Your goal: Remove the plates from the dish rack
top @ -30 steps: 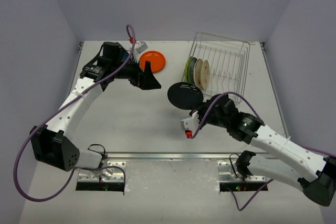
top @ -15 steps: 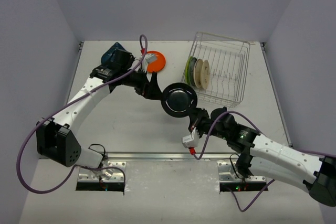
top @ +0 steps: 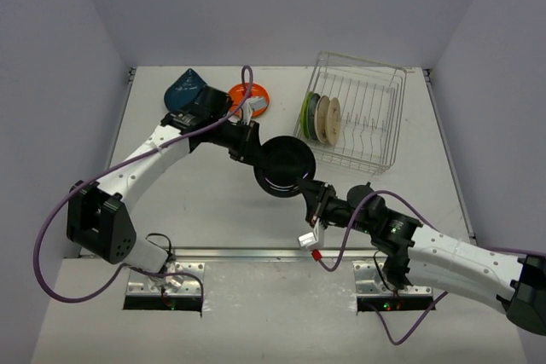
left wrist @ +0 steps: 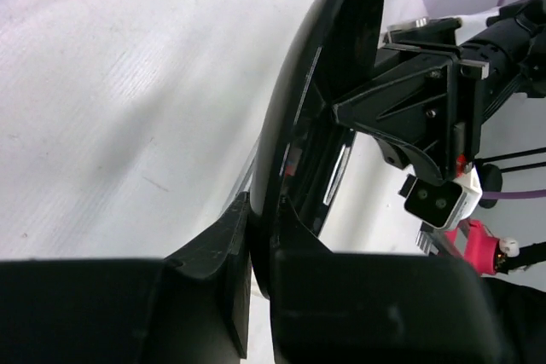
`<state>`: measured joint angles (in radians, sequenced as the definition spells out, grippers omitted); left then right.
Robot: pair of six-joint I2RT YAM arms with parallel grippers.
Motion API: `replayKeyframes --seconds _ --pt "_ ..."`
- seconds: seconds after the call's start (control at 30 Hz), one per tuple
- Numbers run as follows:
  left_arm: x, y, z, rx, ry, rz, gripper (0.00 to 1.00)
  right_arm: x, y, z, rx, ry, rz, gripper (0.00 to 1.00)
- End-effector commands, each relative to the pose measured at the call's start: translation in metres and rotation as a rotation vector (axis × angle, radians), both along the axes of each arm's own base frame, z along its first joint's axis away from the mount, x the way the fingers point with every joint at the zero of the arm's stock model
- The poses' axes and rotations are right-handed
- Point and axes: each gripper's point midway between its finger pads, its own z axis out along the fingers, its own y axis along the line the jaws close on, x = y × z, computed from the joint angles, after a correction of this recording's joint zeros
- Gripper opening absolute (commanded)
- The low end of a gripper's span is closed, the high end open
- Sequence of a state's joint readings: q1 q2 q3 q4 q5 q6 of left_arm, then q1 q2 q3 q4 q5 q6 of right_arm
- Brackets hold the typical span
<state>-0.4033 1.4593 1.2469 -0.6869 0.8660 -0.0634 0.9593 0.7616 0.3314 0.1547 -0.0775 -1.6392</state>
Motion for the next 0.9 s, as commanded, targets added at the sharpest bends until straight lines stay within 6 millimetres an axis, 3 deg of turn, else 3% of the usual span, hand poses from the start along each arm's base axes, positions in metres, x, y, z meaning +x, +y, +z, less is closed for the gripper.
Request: replayKeyframes --seconds 0.0,0.07,0.13,0.17,0.3,0.47,0.6,0.7,0.77,0.87 --pt "0.031 0.014 0.015 -0.056 -0.106 0.056 0.0 0.001 0.002 0.029 0.106 -0.029 -0.012 0.46" --pt "0.04 0.021 0.022 -0.092 -0.097 0.075 0.0 0.005 -0.002 0.031 0.117 -0.009 -0.049 0.75" --pt "0.06 0.035 0.034 -0.126 -0.102 0.117 0.0 0.013 -0.008 0.036 0.152 0.026 -0.113 0.96" --pt "0.067 0.042 0.036 -0.131 -0.108 0.138 0.0 0.015 -0.01 0.037 0.166 0.044 -0.137 0.99" --pt "0.134 0.074 0.061 -0.076 -0.258 0.309 0.0 0.023 -0.024 0.044 0.303 0.252 -0.284 0.99" --pt "0.218 0.103 0.057 0.06 -0.383 0.564 0.0 0.028 -0.035 0.049 0.502 0.585 -0.5 0.99" --pt "0.281 0.111 0.033 0.092 -0.353 0.67 0.0 0.026 -0.039 0.044 0.669 0.885 -0.65 0.99" --pt "0.307 0.109 0.012 0.084 -0.3 0.698 0.0 0.026 -0.041 0.041 0.786 1.063 -0.752 0.99" --pt "0.323 0.108 -0.013 0.089 -0.252 0.701 0.0 0.032 -0.046 0.041 0.841 1.137 -0.832 0.99" --pt "0.344 0.11 -0.033 0.057 -0.208 0.7 0.0 0.034 -0.045 0.051 0.908 1.22 -0.864 0.99"
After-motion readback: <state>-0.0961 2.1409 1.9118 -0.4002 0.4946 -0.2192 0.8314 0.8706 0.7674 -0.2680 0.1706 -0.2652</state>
